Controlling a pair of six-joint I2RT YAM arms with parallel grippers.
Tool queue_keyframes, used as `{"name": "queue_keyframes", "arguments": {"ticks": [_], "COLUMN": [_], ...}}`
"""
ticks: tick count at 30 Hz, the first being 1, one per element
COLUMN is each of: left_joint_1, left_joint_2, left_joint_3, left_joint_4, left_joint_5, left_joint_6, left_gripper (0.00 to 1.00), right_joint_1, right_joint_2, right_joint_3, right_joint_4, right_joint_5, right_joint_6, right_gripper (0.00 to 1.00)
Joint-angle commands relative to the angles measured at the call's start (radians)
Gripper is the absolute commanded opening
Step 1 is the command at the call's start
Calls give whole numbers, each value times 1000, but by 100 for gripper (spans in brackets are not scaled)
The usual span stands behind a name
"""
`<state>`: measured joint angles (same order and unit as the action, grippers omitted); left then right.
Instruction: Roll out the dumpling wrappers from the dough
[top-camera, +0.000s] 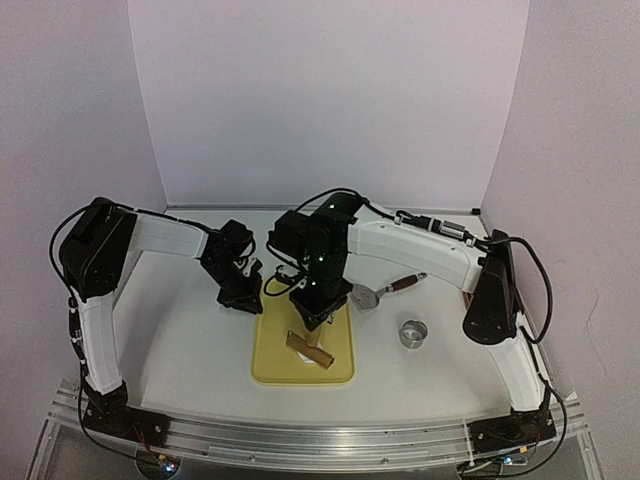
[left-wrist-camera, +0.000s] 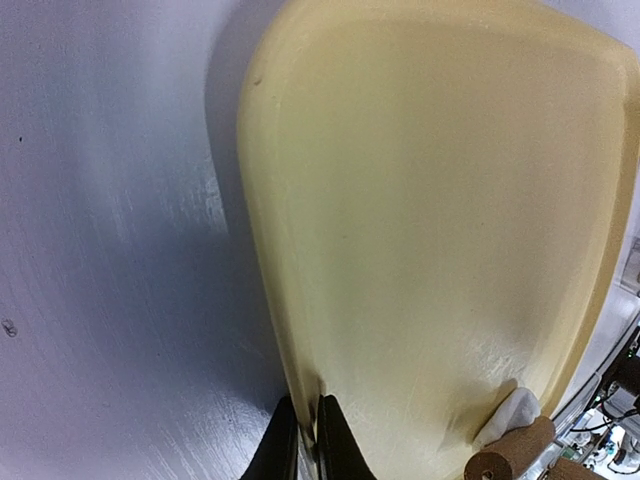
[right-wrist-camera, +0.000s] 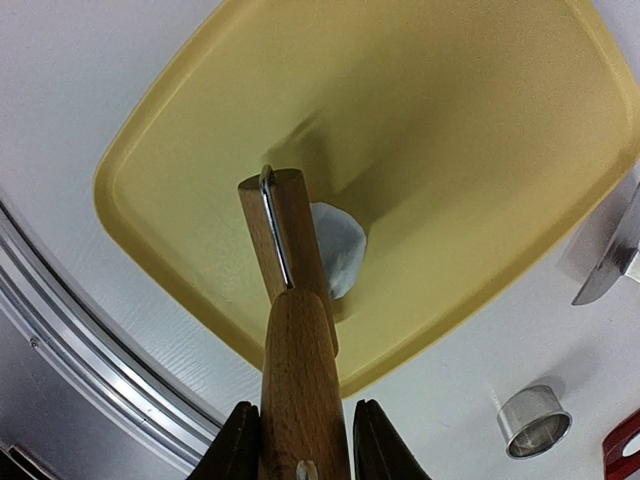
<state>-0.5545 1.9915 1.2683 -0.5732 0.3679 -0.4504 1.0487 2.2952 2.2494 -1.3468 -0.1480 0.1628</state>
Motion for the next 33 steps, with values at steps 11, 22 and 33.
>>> {"name": "queue_keyframes", "arguments": {"ticks": [11,22,33], "left_joint_1": [-10,-12,-14], "left_joint_2": [59,48,43], "left_joint_3": [7,-12,-21], "left_joint_4": [0,21,30], "left_joint_5": [-13,-3,2], "left_joint_6": [35,11,5], "left_gripper": [0,0,0], "right_joint_1": [-73,-93,-105], "right_joint_2": [149,148,139], "right_joint_3": [-142,-180,-211], "right_joint_4": [-11,59,132], "right_joint_5": [31,-3,-61], "right_joint_6": [45,60,64], "right_gripper": [0,0,0]}}
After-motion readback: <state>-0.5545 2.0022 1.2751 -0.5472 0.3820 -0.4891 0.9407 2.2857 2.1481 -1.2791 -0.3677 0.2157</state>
